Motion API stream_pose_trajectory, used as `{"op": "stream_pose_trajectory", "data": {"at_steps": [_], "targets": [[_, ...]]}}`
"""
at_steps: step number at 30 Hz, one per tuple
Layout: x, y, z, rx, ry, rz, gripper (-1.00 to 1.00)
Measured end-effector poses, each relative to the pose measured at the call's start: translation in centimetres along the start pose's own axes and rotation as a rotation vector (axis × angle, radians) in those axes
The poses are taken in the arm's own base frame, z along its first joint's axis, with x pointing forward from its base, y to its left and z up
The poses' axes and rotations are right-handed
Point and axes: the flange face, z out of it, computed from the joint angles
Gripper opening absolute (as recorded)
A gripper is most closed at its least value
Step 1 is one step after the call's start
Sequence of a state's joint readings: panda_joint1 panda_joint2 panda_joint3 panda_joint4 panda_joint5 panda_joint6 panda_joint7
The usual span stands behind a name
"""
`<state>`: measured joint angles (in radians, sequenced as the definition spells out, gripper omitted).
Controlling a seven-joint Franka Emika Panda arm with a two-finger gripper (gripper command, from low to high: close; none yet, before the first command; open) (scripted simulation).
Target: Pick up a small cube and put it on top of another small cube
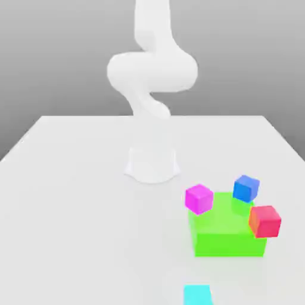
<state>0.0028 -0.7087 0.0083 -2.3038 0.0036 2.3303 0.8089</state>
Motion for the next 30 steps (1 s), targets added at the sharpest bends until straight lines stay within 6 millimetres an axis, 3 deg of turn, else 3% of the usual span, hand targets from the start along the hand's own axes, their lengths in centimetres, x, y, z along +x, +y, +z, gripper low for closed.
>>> {"op": "stream_pose_trajectory", "data": {"at_steps": [7,14,22,30], "targets": [[-2.0,-0.5,13.0,-0.125,-0.135,0.0,0.0],[-6.5,1.3,25.1,-0.252,-0.264,-0.003,0.0],[-14.2,5.7,37.1,-0.4,-0.406,-0.014,0.0],[-22.4,12.2,46.4,-0.522,-0.511,-0.019,0.0]]}}
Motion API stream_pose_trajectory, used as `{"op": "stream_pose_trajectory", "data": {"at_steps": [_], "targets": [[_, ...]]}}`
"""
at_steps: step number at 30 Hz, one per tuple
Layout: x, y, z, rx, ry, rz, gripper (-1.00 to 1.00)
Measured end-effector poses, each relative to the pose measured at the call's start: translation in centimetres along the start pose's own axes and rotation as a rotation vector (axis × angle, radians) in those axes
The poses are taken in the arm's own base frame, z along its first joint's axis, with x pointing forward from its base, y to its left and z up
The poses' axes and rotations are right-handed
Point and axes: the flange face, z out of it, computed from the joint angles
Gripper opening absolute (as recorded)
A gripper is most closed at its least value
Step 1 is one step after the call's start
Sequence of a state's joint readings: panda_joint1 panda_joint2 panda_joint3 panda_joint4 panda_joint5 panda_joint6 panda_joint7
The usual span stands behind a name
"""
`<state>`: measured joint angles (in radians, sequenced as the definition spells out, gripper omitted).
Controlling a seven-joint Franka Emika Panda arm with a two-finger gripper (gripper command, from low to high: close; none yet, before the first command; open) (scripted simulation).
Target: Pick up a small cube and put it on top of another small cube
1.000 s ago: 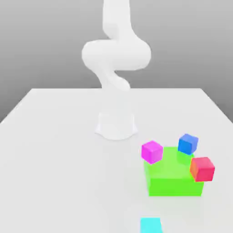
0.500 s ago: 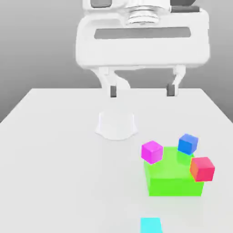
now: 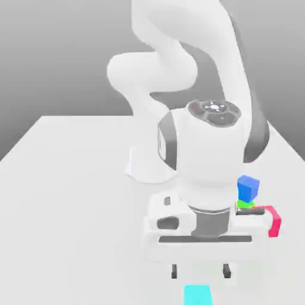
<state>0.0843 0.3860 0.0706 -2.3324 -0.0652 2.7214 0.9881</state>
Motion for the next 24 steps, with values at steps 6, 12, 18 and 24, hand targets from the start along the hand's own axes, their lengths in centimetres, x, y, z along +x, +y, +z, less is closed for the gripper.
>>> {"op": "stream_pose_trajectory", "data": {"at_steps": [6,12,18,24], "targets": [[-0.1,0.1,3.9,-0.003,-0.002,0.0,-1.0],[-0.1,0.0,2.0,-0.003,-0.003,0.0,-1.0],[-4.7,-1.5,-5.4,0.021,-0.029,-0.026,-1.0],[-15.2,-2.8,-11.4,0.029,-0.043,-0.117,-1.0]]}}
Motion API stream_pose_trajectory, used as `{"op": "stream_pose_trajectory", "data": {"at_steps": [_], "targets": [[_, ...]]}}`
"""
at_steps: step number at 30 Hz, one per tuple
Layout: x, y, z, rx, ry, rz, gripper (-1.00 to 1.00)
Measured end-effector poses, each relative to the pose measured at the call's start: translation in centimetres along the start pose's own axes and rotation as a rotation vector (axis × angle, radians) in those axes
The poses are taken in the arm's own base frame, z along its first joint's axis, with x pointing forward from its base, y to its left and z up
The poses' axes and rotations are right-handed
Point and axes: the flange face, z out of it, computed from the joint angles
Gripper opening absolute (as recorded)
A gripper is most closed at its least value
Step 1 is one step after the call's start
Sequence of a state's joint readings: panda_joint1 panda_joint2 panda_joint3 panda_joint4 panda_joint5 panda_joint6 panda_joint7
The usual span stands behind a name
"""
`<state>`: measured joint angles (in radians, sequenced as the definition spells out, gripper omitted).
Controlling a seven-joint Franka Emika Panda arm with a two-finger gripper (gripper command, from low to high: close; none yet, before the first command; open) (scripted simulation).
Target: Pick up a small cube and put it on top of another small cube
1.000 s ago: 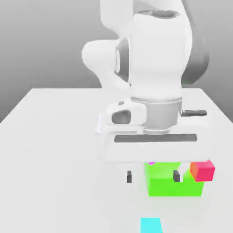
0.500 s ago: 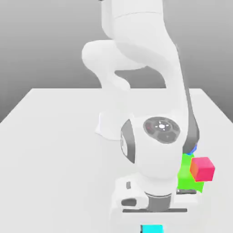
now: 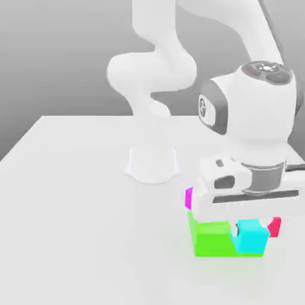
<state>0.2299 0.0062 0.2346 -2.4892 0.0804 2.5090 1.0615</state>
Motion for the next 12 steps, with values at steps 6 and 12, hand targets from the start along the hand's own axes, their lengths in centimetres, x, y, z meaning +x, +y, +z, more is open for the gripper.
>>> {"op": "stream_pose_trajectory", "data": {"at_steps": [6,12], "targets": [[-6.1,0.8,-1.4,-0.033,0.035,-0.023,-1.0],[-6.5,1.0,3.1,-0.035,0.038,-0.029,1.0]]}}
